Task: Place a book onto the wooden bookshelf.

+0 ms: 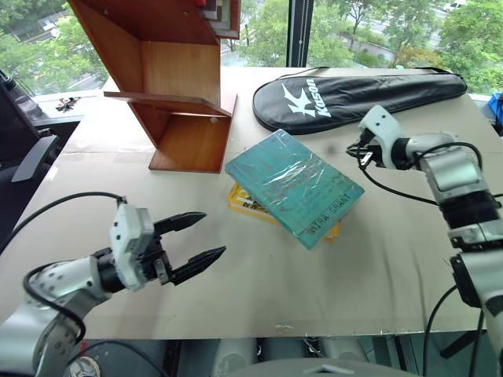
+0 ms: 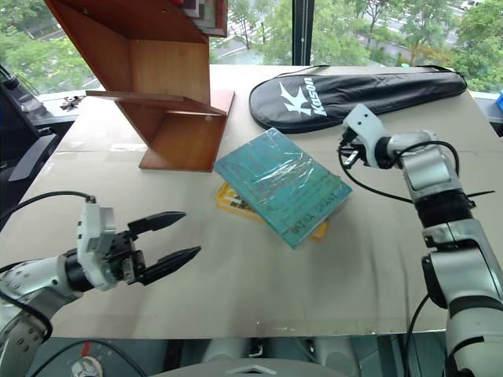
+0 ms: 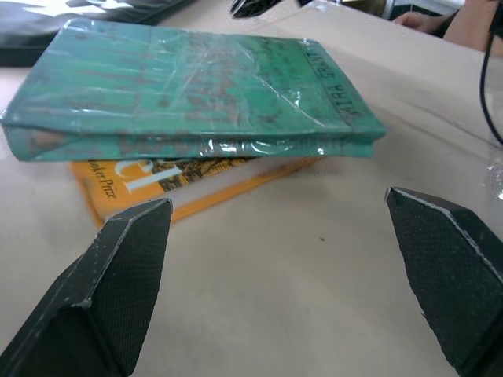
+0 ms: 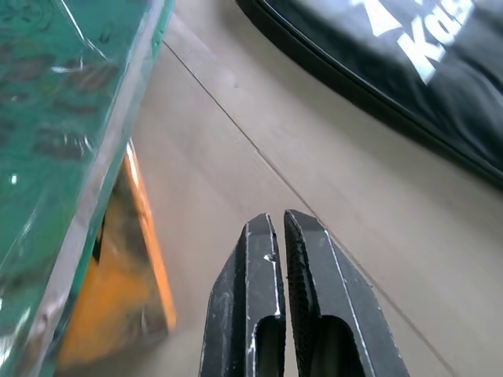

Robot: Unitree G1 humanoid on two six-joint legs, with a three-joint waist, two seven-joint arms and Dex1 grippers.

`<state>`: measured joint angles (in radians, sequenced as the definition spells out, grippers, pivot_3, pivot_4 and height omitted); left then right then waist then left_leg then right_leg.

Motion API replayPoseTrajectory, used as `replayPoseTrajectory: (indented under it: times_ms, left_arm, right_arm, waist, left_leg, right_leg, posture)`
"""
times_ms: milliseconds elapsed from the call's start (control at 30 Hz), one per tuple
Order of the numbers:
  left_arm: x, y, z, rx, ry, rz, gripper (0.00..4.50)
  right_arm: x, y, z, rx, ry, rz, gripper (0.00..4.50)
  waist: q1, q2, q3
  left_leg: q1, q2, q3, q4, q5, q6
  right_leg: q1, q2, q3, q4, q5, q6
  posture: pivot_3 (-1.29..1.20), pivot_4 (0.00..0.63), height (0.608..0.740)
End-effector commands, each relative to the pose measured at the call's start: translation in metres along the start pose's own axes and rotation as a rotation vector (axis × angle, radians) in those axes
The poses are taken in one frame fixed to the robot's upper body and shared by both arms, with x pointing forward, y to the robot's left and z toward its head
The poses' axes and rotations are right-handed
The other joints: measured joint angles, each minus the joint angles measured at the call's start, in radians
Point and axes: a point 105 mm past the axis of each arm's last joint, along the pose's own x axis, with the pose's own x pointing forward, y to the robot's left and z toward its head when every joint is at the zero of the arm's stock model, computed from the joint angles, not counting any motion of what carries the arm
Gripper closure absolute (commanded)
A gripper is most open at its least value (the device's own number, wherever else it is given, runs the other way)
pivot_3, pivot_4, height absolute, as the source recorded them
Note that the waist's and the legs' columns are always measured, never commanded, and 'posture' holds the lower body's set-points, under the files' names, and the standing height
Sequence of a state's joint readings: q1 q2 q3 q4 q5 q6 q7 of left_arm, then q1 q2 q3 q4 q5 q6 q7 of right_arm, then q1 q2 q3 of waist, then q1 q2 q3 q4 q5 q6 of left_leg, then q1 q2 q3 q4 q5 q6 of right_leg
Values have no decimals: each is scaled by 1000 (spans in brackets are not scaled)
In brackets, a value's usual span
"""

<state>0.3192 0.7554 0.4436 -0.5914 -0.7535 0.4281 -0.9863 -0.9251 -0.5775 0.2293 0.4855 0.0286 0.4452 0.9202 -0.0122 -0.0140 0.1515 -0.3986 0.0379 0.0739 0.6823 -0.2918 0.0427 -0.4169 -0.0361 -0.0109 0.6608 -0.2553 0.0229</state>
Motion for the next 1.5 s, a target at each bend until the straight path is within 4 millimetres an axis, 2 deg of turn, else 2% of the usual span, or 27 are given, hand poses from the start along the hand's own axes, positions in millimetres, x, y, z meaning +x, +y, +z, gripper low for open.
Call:
replayPoseTrajectory:
  times_ms: [33, 167, 367, 567, 667, 733, 800, 833, 900, 933, 1000, 1033, 1100, 1133, 1233, 1300, 1400, 1500]
  left_arm:
    - [-4, -7, 15, 63, -32, -6, 0]
    - [-7, -13, 17, 73, -37, -7, 0]
    - [-7, -22, 18, 77, -29, -65, 0]
    - [-6, -19, 13, 61, -21, -50, 0]
    - [-4, -9, 4, 13, 17, 42, 0]
    - [-3, -4, 0, -73, 19, 93, 0]
    - [-2, -7, -8, -196, 48, 101, 0]
    - [-1, -9, -12, -282, 57, 102, 0]
    - [0, -12, -22, -492, 82, 89, 0]
    - [2, -12, -24, -592, 72, 73, 0]
    - [6, -8, -29, -767, 64, 55, 0]
    - [9, -3, -34, -836, 65, 65, 0]
    - [17, 6, -39, -921, 59, 87, 0]
    - [23, 8, -38, -976, 41, 68, 0]
    - [43, 14, -41, -1110, 19, 33, 0]
    - [54, 19, -46, -1164, 19, 34, 0]
    - [74, 31, -48, -1241, -33, 35, 0]
    - [108, 34, -51, -1291, -57, -1, 0]
  right_arm:
    - [6, 8, 9, -49, -28, 56, 4444]
    - [15, 29, 17, -59, -56, 139, 4444]
    - [15, 51, 28, -64, -90, 209, 4444]
    - [15, 71, 33, -60, -107, 243, 4444]
    - [9, 62, 28, -68, -116, 179, 4444]
    - [-5, 50, 26, -80, -145, 124, 4444]
    - [-31, 35, 20, -103, -220, 68, 4444]
    - [-48, 40, 15, -99, -272, 120, 3909]
    - [-85, 51, 7, -56, -378, 206, 3189]
    - [-100, 55, 1, -51, -406, 224, 2615]
    - [-124, 66, -9, -50, -423, 239, 1585]
    - [-133, 72, -12, -45, -427, 252, 1222]
    - [-147, 82, -15, -46, -434, 271, 252]
    - [-154, 87, -15, -53, -438, 275, 109]
    - [-165, 101, -14, -71, -435, 280, 109]
    - [-168, 107, -12, -69, -435, 287, 109]
    - [-171, 115, -7, -60, -450, 282, 109]
    - [-171, 121, -7, -62, -442, 250, 109]
  waist:
    - [0, 0, 0]
    - [-3, 0, 0]
    - [-3, 0, 0]
    - [-3, 0, 0]
    - [-2, 0, 0]
    - [3, 0, 0]
    - [10, 0, 0]
    - [12, 0, 0]
    - [22, 0, 0]
    - [26, 0, 0]
    - [24, 0, 0]
    - [24, 1, 0]
    - [14, 1, 0]
    - [11, 1, 0]
    - [4, 0, 0]
    - [1, -1, 0]
    - [1, -2, 0]
    - [18, 0, -1]
  left_leg:
    - [0, 0, 0, 0, 0, 0]
    - [1, 0, 0, 0, 0, 0]
    - [1, 0, -1, 0, 0, 0]
    - [1, 0, -1, 0, 0, 0]
    - [1, 0, -1, 0, 0, 0]
    - [1, -1, -2, 0, 0, 0]
    - [0, -1, -2, 0, 0, 0]
    - [0, -1, -3, 0, 0, 1]
    - [0, -1, -3, 1, -1, 2]
    - [0, -1, -3, 0, -1, 2]
    - [2, 0, -5, 0, -2, 3]
    - [2, 0, -5, 0, -2, 4]
    - [6, 0, -5, 0, -3, 5]
    - [7, 0, -5, 0, -3, 5]
    - [12, 0, -5, 1, -3, 5]
    - [19, -1, -5, 1, -3, 5]
    - [19, -1, -4, 1, -2, 3]
    - [19, -1, -4, 1, -1, 2]
  right_leg:
    - [0, 0, 0, 0, 0, 0]
    - [0, -1, 0, 2, 0, 0]
    - [0, -1, -1, 3, 0, 0]
    - [1, -1, -1, 2, 0, 0]
    - [1, -1, -1, 2, 0, 0]
    - [1, -1, -1, 2, 0, 0]
    - [1, -2, -2, 2, 0, 0]
    - [1, -3, -3, 1, 0, 0]
    - [2, -3, -3, 0, 0, 0]
    - [2, -3, -3, 0, 0, 0]
    - [4, -3, -4, 0, 0, 1]
    - [4, -3, -4, 1, 0, 0]
    - [6, -3, -4, 3, 0, 0]
    - [7, -3, -3, 3, 0, 0]
    - [12, -3, -3, 3, 0, 0]
    - [20, -3, -3, 3, 0, 0]
    - [20, -2, -3, 3, 0, -1]
    - [20, -2, -3, 2, 0, -1]
  posture:
    - [0, 150, 740]
    - [0, 150, 740]
    - [0, 150, 740]
    - [0, 150, 740]
    - [0, 150, 740]
    - [0, 150, 740]
    - [0, 150, 740]
    - [0, 150, 740]
    - [0, 150, 740]
    - [0, 150, 740]
    - [0, 150, 740]
    - [0, 150, 740]
    - [0, 150, 740]
    - [0, 150, 740]
    - [0, 150, 740]
    - [0, 150, 740]
    - [0, 150, 740]
    - [0, 150, 740]
